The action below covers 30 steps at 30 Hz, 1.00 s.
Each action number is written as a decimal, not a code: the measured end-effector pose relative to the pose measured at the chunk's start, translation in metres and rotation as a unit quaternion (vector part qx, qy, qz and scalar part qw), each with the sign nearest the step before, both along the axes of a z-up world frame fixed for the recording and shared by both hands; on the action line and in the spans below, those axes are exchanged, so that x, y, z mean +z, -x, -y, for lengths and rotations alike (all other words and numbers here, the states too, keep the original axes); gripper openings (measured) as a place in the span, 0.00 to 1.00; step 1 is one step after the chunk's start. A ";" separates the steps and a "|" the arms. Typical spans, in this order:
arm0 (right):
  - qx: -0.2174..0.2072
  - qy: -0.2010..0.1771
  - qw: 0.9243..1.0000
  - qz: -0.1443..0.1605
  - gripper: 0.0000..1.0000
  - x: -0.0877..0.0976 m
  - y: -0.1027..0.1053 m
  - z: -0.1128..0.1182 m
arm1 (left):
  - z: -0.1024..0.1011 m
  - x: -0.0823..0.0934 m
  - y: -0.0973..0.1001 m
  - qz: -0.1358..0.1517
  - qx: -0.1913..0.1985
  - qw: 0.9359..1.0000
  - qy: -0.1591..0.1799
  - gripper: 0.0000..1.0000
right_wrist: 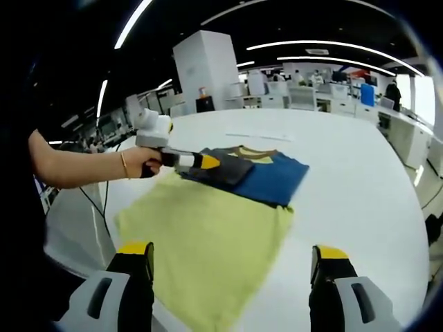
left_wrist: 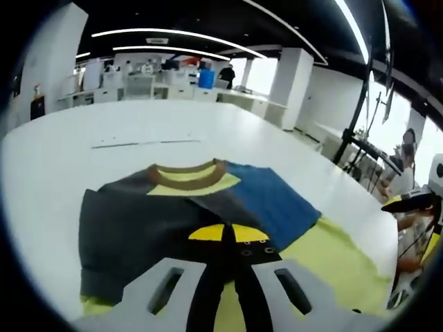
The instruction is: Fold the garment on the visible template until the final outline fits inside the template.
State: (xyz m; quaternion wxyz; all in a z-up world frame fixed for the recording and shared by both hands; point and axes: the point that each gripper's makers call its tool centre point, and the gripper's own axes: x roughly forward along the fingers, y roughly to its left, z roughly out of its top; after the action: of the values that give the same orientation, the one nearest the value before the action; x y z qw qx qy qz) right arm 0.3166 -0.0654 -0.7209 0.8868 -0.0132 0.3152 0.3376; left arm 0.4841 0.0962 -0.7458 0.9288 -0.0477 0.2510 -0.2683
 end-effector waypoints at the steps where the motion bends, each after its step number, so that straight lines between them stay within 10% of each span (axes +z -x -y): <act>1: -0.001 0.000 1.000 0.000 0.93 0.000 0.000 0.000 | 0.004 0.003 -0.001 0.003 -0.004 1.000 0.003 0.00; 24: -0.017 0.003 1.000 -0.004 0.93 -0.005 0.005 0.013 | 0.101 0.007 -0.005 -0.024 -0.075 0.995 0.058 0.00; 30: -0.013 0.002 1.000 -0.002 0.94 -0.004 0.005 0.012 | 0.108 0.004 -0.001 -0.020 -0.100 0.993 0.060 0.22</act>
State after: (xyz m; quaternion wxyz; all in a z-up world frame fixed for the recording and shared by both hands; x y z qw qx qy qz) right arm 0.3112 -0.0773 -0.7245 0.8903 -0.0103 0.3179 0.3259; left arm 0.4850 -0.0122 -0.7417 0.8876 -0.0834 0.2570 -0.3731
